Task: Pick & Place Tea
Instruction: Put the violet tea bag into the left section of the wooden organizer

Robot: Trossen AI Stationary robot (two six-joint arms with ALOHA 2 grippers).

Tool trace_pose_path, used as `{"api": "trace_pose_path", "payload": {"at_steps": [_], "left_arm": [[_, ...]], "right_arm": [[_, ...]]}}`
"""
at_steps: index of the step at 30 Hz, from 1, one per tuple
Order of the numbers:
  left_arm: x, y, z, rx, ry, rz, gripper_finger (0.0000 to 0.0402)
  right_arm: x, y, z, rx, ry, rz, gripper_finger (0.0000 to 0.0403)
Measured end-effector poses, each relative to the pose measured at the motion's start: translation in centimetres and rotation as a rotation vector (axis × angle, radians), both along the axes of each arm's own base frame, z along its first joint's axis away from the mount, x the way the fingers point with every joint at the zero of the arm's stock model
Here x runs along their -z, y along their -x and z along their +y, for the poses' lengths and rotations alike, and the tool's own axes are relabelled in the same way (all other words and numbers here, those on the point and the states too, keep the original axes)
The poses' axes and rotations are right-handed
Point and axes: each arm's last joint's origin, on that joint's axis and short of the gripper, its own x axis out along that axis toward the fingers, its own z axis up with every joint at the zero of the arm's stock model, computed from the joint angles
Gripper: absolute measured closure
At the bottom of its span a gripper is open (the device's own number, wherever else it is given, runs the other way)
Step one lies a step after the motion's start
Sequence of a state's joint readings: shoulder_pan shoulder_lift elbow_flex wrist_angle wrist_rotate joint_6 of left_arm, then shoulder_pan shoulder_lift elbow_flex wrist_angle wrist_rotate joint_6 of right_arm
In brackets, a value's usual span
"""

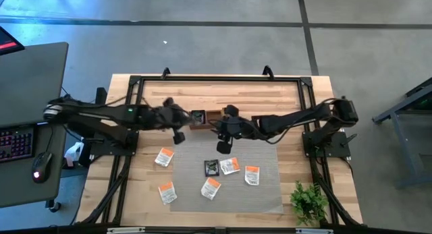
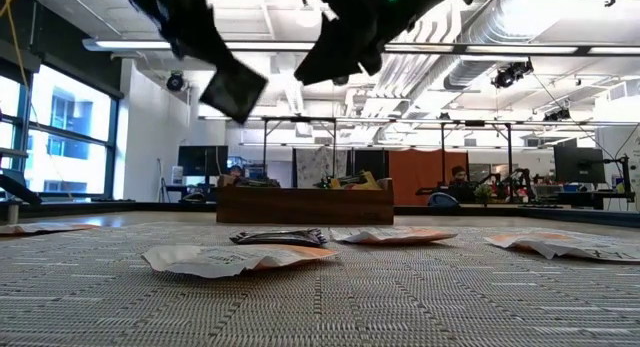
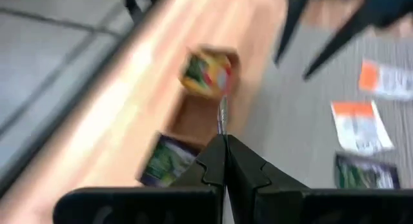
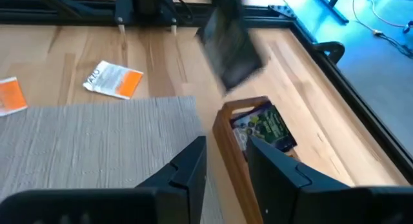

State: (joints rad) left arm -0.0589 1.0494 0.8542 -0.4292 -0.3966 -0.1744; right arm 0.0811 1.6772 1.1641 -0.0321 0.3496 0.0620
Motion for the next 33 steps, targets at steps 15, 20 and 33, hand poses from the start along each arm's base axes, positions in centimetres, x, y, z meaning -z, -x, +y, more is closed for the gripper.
{"api": "trace_pose_path", "payload": {"at_steps": [15, 20, 33], "left_arm": [[8.2, 1.8, 4.0, -0.014, 0.076, -0.364, 0.0401], [10.0, 1.6, 5.8, -0.01, 0.13, -0.371, 0.0401], [13.5, -0.4, 6.9, -0.009, 0.159, -0.289, 0.0401]], "right_arm": [[0.8, 0.5, -0.2, 0.021, 0.0, 0.087, 0.0297], [0.8, 0.5, -0.2, 0.02, 0.0, 0.087, 0.0296], [0.5, 0.3, -0.2, 0.028, 0.002, 0.056, 0.0299]]}}
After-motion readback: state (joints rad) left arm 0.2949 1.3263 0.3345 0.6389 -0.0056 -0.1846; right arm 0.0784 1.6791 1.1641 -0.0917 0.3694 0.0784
